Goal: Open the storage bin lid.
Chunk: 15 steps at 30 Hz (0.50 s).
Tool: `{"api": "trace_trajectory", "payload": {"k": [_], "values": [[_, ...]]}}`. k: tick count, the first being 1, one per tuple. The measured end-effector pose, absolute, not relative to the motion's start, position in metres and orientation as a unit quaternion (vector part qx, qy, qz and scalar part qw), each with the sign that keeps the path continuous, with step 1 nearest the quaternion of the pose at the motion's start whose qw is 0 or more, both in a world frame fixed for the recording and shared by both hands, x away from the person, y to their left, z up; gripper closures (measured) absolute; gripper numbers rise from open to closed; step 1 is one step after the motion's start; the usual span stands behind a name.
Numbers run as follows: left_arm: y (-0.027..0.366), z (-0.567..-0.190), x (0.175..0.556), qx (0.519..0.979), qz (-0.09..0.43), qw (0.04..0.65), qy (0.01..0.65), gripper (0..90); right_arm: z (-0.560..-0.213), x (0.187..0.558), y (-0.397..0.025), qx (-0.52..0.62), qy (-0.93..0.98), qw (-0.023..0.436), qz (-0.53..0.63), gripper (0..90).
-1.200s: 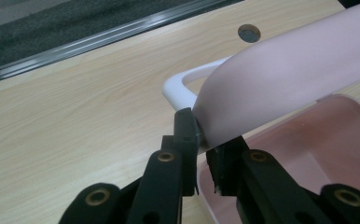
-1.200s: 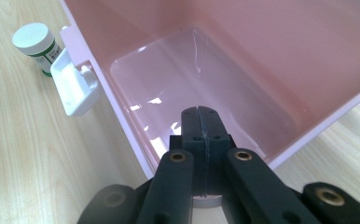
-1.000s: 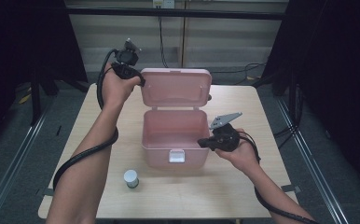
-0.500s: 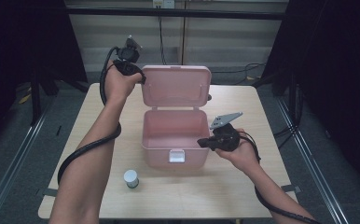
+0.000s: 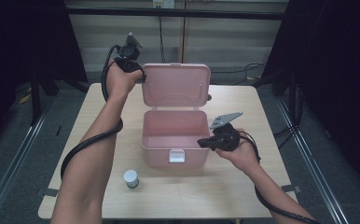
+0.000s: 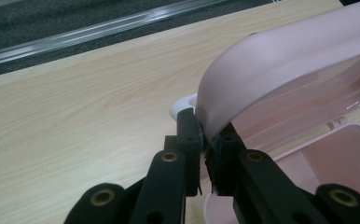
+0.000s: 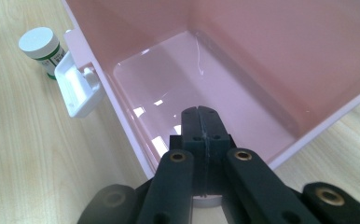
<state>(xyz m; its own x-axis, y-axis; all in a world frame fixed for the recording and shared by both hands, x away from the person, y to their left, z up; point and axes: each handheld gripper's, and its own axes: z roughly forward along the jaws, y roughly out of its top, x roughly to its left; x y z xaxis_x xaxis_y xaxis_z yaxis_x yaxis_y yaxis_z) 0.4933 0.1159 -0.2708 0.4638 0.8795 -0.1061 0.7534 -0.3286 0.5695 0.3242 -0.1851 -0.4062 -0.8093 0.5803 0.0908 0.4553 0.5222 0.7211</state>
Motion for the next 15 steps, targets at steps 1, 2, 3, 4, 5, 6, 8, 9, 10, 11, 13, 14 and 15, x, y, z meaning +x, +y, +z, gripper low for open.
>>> {"api": "trace_trajectory", "payload": {"k": [1, 2, 3, 4, 5, 6, 8, 9, 10, 11, 13, 14, 15], "values": [[0.116, -0.271, 0.494, 0.808, 0.111, 0.281, 0.506, 84.9, -0.406, 0.324, -0.185, 0.299, 0.869, 0.08, 0.387, 90.0], [0.116, -0.271, 0.494, 0.808, 0.11, 0.28, 0.507, 84.9, -0.406, 0.324, -0.185, 0.299, 0.869, 0.082, 0.385, 90.0], [0.115, -0.271, 0.495, 0.807, 0.111, 0.28, 0.507, 84.9, -0.406, 0.324, -0.185, 0.299, 0.87, 0.082, 0.384, 90.0], [0.115, -0.271, 0.495, 0.808, 0.111, 0.28, 0.507, 84.9, -0.406, 0.325, -0.185, 0.297, 0.87, 0.081, 0.385, 90.0], [0.115, -0.272, 0.496, 0.807, 0.108, 0.28, 0.509, 84.9, -0.406, 0.325, -0.185, 0.297, 0.87, 0.081, 0.386, 90.0], [0.116, -0.272, 0.497, 0.806, 0.109, 0.281, 0.509, 84.9, -0.406, 0.325, -0.185, 0.296, 0.87, 0.08, 0.386, 90.0], [0.116, -0.272, 0.5, 0.807, 0.107, 0.281, 0.509, 85.0, -0.406, 0.325, -0.185, 0.296, 0.87, 0.08, 0.386, 90.0], [0.115, -0.273, 0.501, 0.805, 0.107, 0.282, 0.51, 85.0, -0.406, 0.325, -0.185, 0.296, 0.87, 0.079, 0.386, 90.0], [0.115, -0.273, 0.501, 0.806, 0.105, 0.28, 0.511, 85.0, -0.406, 0.325, -0.185, 0.296, 0.87, 0.079, 0.386, 90.0], [0.116, -0.273, 0.503, 0.806, 0.106, 0.28, 0.511, 85.0, -0.406, 0.325, -0.185, 0.296, 0.87, 0.079, 0.387, 90.0], [0.116, -0.275, 0.504, 0.803, 0.104, 0.284, 0.514, 85.0, -0.406, 0.325, -0.185, 0.295, 0.87, 0.078, 0.387, 90.0], [0.116, -0.275, 0.505, 0.804, 0.104, 0.283, 0.513, 85.0, -0.406, 0.325, -0.185, 0.295, 0.87, 0.078, 0.388, 90.0], [0.116, -0.275, 0.506, 0.802, 0.102, 0.282, 0.516, 85.0, -0.406, 0.325, -0.185, 0.295, 0.87, 0.078, 0.388, 90.0]]}}
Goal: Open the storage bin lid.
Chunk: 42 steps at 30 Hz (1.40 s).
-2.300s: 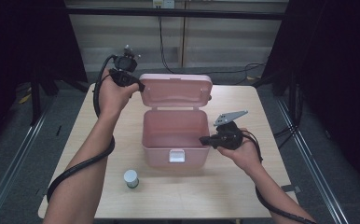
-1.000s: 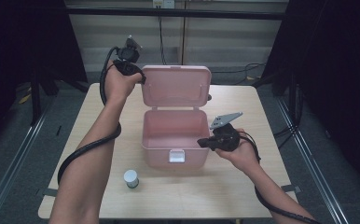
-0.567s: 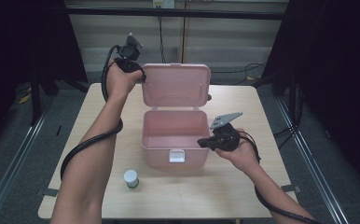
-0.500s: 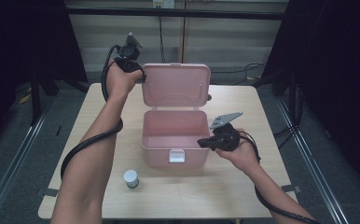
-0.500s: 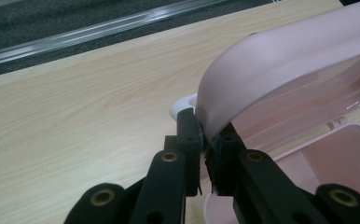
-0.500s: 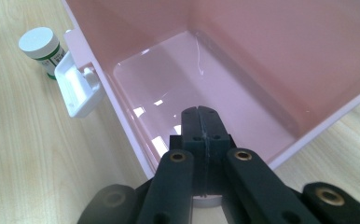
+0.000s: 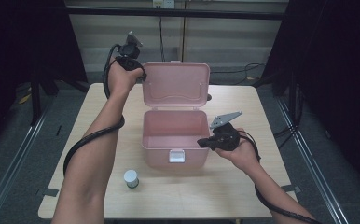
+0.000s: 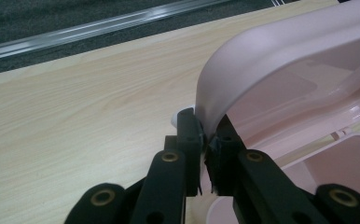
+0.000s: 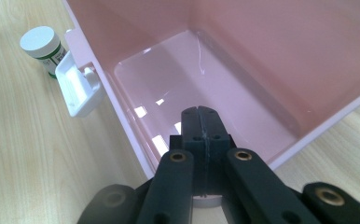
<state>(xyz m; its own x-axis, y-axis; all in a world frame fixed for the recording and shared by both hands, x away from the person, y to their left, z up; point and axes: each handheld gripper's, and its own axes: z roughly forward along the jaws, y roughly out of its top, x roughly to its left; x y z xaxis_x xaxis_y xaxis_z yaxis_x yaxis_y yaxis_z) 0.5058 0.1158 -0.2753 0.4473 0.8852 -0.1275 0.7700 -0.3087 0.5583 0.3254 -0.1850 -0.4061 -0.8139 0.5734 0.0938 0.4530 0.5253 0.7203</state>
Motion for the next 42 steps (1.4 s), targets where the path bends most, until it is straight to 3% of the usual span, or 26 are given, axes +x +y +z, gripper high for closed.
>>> {"api": "trace_trajectory", "payload": {"k": [42], "values": [[0.113, -0.302, 0.54, 0.792, 0.089, 0.284, 0.533, 84.6, -0.406, 0.327, -0.186, 0.295, 0.871, 0.069, 0.387, 90.0]]}}
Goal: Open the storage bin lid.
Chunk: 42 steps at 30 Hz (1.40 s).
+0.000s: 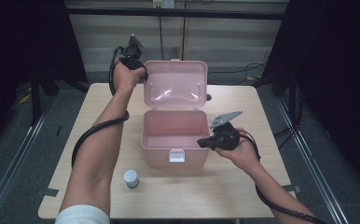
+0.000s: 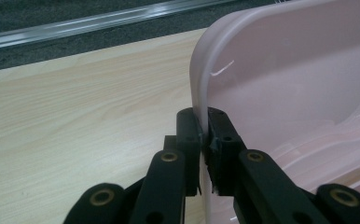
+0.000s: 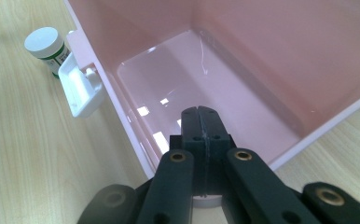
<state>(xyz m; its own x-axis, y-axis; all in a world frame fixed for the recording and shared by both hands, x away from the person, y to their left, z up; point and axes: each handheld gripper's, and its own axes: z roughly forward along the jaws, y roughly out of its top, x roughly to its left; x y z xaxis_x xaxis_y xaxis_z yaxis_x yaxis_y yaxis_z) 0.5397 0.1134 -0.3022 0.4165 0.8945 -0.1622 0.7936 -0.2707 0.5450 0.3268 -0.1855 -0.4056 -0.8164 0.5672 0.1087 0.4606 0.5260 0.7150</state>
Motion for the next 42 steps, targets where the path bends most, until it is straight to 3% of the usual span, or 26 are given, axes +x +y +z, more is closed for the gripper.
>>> {"api": "trace_trajectory", "payload": {"k": [42], "values": [[0.117, -0.338, 0.557, 0.784, 0.089, 0.277, 0.549, 82.5, -0.405, 0.326, -0.184, 0.294, 0.874, 0.068, 0.382, 90.0]]}}
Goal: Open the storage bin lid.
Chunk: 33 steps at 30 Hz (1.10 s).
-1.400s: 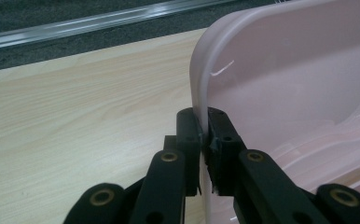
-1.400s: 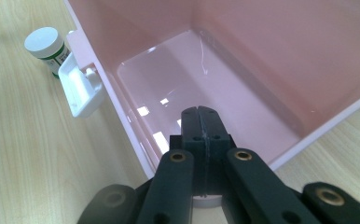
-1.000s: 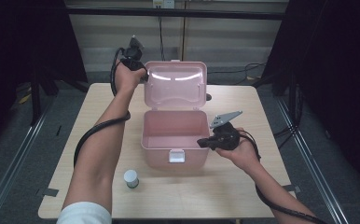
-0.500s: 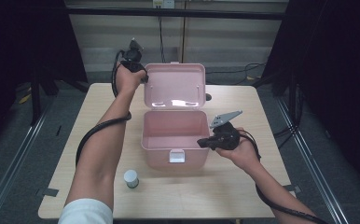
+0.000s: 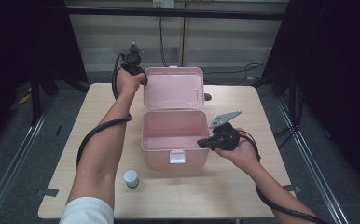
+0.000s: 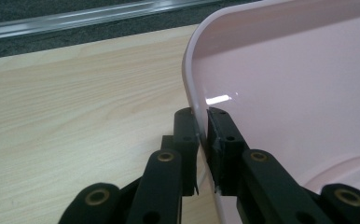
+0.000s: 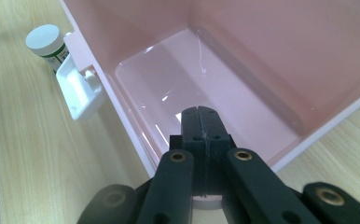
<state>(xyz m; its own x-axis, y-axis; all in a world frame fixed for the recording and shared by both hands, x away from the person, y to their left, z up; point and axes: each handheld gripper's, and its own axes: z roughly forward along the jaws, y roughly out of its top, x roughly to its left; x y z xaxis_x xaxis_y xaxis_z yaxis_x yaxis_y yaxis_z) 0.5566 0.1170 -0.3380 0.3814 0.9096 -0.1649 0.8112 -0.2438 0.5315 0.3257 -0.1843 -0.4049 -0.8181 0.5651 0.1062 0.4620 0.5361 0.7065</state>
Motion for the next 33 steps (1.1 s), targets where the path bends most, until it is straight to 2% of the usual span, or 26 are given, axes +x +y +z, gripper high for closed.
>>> {"api": "trace_trajectory", "payload": {"k": [6, 33], "values": [[0.117, -0.346, 0.558, 0.786, 0.085, 0.274, 0.548, 82.3, -0.406, 0.323, -0.18, 0.293, 0.874, 0.054, 0.384, 90.0], [0.116, -0.369, 0.56, 0.79, 0.075, 0.269, 0.546, 80.9, -0.405, 0.316, -0.179, 0.29, 0.876, 0.061, 0.38, 90.0]]}}
